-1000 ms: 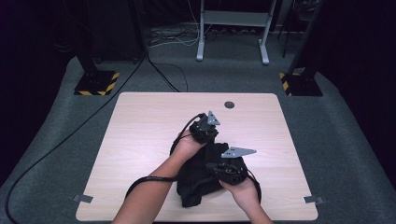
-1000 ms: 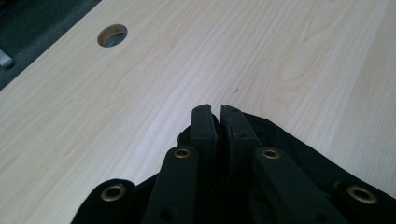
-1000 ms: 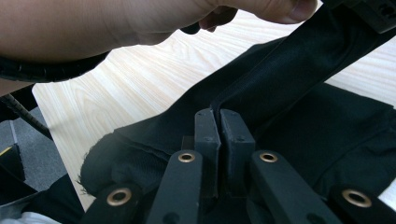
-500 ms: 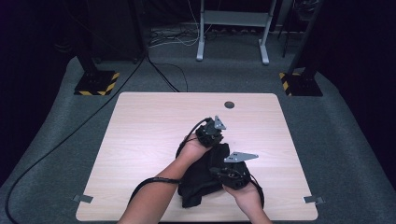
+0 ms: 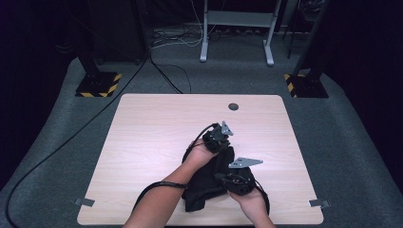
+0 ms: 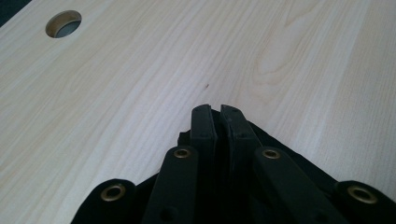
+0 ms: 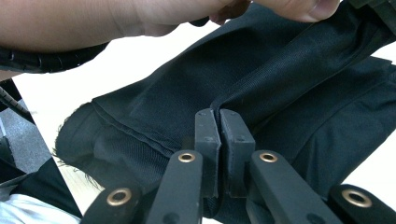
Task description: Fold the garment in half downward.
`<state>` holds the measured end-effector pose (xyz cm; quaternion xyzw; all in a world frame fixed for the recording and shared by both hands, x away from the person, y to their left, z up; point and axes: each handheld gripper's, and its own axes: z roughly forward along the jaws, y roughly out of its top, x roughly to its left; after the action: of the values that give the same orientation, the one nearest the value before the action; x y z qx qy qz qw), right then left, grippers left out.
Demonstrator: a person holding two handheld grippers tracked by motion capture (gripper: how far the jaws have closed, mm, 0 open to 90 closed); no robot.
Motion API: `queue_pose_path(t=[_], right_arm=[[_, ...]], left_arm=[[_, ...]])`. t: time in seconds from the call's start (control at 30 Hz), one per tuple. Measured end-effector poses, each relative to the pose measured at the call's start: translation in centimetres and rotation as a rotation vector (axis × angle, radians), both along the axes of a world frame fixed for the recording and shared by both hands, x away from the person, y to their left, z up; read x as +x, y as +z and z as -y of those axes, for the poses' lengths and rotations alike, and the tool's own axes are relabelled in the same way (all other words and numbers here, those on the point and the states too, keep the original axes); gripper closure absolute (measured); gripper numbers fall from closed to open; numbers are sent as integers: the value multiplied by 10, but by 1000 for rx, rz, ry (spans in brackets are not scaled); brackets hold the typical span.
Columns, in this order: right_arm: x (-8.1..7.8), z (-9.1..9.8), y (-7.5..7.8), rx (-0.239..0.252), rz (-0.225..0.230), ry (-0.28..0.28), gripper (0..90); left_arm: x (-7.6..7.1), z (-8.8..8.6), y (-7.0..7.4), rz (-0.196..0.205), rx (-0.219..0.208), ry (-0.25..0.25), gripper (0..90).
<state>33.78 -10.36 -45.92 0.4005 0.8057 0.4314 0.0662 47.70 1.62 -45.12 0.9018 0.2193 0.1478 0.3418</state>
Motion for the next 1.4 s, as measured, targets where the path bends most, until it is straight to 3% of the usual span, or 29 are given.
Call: queue_pose_path(t=[0.47,0.63,1.07,1.27,1.4], right_arm=[[-2,3,-9,-9,-17,-17,865],[-2,5,-12,-12,-26,-23,865],[-1,4,-16,-29,-33,-31,860],[-1,4,-18,-41,-36,-31,857],[-1,3,-19,-47,-35,-28,856]], left_arm=[[0,4,-9,-16,0,-14,818],[1,4,-10,-25,-6,-15,771],[1,-3,-11,-43,-47,13,528],[-2,-7,-8,-37,-70,32,353],[-4,-13,-6,-32,-73,30,329]])
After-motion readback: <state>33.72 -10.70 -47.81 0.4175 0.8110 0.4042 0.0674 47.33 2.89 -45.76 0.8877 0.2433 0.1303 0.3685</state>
